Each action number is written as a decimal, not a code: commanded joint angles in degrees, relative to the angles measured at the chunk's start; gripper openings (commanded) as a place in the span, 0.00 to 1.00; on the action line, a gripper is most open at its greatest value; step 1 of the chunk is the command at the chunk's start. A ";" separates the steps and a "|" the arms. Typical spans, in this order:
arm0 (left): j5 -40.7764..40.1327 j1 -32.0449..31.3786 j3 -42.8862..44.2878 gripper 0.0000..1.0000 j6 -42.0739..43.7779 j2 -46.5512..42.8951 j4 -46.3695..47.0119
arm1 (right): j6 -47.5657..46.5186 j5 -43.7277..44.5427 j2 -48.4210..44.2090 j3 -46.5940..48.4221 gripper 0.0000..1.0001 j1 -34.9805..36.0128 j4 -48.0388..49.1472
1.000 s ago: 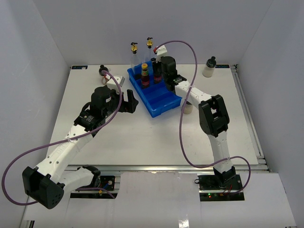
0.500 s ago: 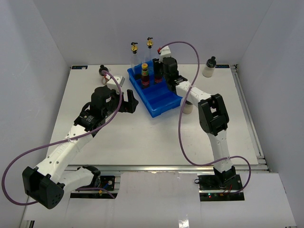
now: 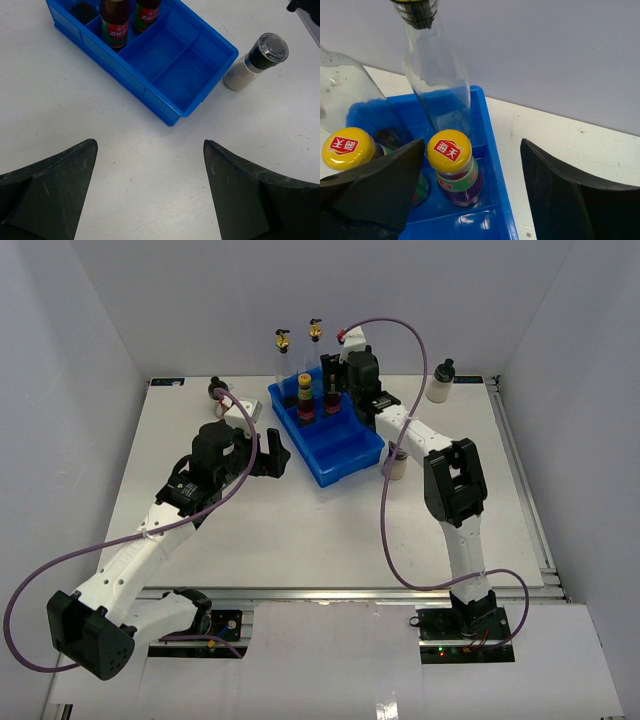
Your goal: Organize the condiment bottles
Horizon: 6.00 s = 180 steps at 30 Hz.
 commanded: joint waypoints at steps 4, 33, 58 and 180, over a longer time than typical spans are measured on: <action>-1.71 -0.24 -0.17 0.98 0.40 0.48 0.51 | -3.61 6.78 -13.10 -1.36 0.85 -4.26 -1.29; -0.15 -0.28 0.01 0.98 0.50 -0.28 0.30 | 4.88 -7.41 5.33 6.45 0.90 -28.80 -7.88; 1.79 -0.20 0.62 0.98 0.85 0.78 -0.23 | 0.18 -7.17 18.81 16.89 1.00 -28.97 -1.62; 10.79 18.23 13.82 0.98 -5.67 14.53 -1.15 | -2.50 -12.30 -33.58 -30.44 0.94 -1.72 -10.22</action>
